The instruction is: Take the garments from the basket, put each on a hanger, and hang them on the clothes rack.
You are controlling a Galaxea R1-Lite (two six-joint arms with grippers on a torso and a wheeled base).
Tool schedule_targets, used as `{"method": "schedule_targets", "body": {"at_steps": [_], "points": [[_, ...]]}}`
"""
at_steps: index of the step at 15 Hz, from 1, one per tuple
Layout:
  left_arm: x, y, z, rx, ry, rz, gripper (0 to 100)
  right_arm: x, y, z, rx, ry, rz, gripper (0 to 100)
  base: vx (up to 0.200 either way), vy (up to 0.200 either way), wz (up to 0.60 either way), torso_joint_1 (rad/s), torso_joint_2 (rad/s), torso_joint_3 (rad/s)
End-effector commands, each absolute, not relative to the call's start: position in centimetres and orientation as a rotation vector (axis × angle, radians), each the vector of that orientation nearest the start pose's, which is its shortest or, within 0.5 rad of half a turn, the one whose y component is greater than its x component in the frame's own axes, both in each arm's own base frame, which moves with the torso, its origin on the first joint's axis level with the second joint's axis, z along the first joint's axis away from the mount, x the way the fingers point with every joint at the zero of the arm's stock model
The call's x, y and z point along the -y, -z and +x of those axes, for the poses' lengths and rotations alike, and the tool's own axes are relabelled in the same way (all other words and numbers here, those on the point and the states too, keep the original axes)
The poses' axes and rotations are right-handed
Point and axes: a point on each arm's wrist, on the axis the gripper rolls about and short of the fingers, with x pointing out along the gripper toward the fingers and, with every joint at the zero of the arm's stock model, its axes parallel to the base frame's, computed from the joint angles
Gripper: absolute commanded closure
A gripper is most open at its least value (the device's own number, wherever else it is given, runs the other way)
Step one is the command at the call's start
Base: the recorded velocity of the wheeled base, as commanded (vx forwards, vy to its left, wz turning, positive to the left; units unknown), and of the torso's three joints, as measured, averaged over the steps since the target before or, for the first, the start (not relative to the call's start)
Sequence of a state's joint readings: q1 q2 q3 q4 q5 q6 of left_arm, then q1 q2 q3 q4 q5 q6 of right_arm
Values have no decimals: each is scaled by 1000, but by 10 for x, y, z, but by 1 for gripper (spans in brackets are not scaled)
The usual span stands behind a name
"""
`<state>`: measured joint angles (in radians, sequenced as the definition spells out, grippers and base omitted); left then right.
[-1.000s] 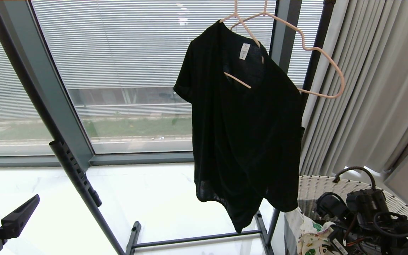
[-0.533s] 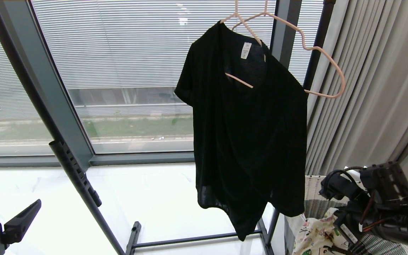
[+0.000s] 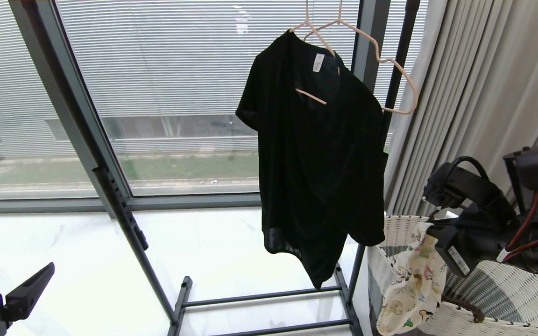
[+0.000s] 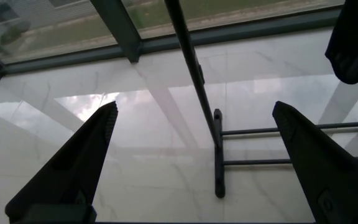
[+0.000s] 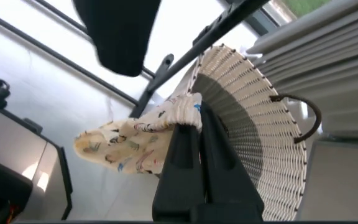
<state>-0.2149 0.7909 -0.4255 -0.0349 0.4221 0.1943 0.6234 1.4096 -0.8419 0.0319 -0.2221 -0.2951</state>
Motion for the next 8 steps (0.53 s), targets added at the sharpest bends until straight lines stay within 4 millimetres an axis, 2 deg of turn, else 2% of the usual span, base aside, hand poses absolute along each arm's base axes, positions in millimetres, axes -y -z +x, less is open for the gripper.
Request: {"method": "schedule_targets", "body": {"at_steps": [1, 7, 8], "points": [[7, -189, 75, -333, -174, 296, 0, -130, -215, 183, -464, -483, -526, 100, -200, 0, 0, 2, 2, 2], [10, -187, 76, -337, -69, 281, 0, -133, -221, 183, -458, -493, -528, 100, -200, 0, 0, 2, 0, 4], [10, -185, 76, -342, -45, 278, 0, -135, -223, 183, -450, -498, -526, 100, 0, 0, 0, 0, 0, 0]]}}
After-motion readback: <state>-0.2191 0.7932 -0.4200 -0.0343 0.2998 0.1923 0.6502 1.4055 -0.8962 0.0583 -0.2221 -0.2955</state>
